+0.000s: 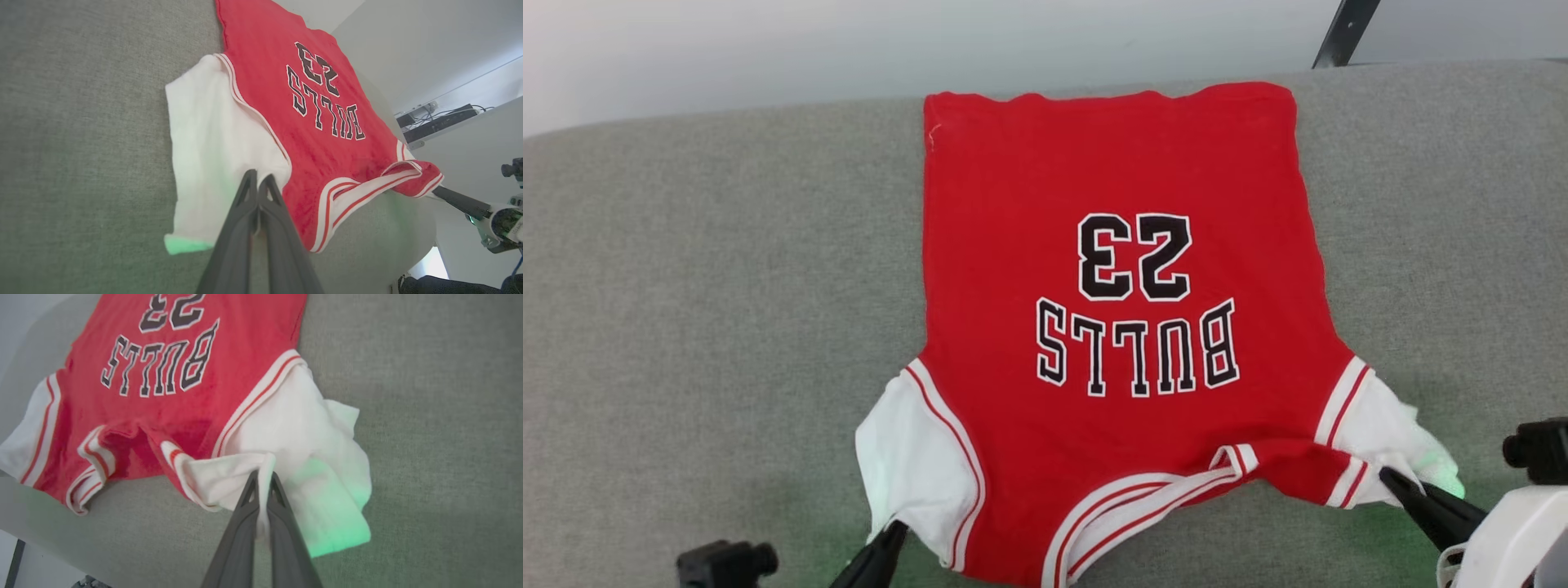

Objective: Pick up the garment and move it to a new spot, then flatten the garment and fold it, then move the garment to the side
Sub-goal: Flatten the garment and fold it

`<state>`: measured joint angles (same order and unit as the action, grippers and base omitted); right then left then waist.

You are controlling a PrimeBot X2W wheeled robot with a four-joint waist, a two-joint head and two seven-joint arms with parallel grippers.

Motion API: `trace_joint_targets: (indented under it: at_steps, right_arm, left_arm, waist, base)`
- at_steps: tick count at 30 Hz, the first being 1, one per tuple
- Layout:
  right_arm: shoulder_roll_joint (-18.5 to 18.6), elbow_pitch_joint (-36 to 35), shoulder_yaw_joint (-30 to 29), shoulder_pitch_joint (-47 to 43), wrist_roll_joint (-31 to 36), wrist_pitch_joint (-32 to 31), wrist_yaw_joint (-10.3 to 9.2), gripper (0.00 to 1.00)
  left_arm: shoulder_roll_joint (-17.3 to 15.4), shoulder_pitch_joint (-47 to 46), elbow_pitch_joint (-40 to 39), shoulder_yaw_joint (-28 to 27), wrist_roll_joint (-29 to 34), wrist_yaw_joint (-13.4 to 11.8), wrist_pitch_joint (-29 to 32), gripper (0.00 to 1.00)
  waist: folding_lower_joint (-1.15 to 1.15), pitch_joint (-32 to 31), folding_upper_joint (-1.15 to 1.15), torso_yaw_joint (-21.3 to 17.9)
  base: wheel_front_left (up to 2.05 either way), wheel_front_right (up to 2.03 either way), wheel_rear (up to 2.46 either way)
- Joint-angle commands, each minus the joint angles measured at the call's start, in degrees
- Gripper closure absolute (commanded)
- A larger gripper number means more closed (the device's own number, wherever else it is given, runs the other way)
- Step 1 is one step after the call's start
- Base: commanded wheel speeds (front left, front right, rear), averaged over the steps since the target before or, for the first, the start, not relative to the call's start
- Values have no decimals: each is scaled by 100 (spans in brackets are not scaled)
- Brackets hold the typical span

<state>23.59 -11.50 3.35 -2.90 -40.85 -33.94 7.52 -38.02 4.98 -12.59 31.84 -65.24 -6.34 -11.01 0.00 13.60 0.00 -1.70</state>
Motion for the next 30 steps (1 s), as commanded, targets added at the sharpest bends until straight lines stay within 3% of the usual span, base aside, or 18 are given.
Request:
trace_joint_targets:
  at_steps: [1, 8, 21, 22, 23, 24, 25, 30]
  right_arm:
    - [34, 90, 36, 77, 103, 65, -6, 100]
    - [60, 849, 484, 403, 354, 403, -7, 100]
    - [218, 2154, 1609, 964, 778, 917, -15, 100]
    - [221, 2210, 1656, 1001, 762, 938, -15, 94]
    - [246, 2238, 1703, 1034, 786, 987, -15, 78]
    - [271, 2247, 1728, 1074, 811, 1040, -15, 55]
    - [309, 2231, 1749, 1107, 840, 1098, -15, 0]
    - [513, 1688, 1464, 1108, 666, 997, -22, 0]
  left_arm:
    - [33, -97, 84, 45, 81, -40, 29, 100]
    - [170, -567, 824, 446, 594, -205, 322, 100]
    - [333, -933, 1591, 700, 779, -55, 482, 100]
    - [327, -938, 1599, 711, 779, -49, 494, 100]
    - [328, -941, 1608, 714, 774, -37, 502, 100]
    - [325, -945, 1614, 713, 767, -26, 508, 100]
    - [326, -945, 1617, 713, 759, -19, 502, 100]
    - [340, -914, 1591, 736, 736, -7, 487, 100]
  waist:
    - [0, 67, 0, -10]
    - [0, 239, 0, 4]
    - [0, 381, 0, -60]
    - [0, 376, 0, -72]
    - [0, 368, 0, -83]
    - [0, 361, 0, -94]
    - [0, 352, 0, -105]
    - [0, 282, 0, -80]
  base:
    - [0, 0, 0]
    - [0, 0, 0]
    - [0, 0, 0]
    - [0, 0, 0]
    - [0, 0, 0]
    - [0, 0, 0]
    - [0, 0, 0]
    - [0, 0, 0]
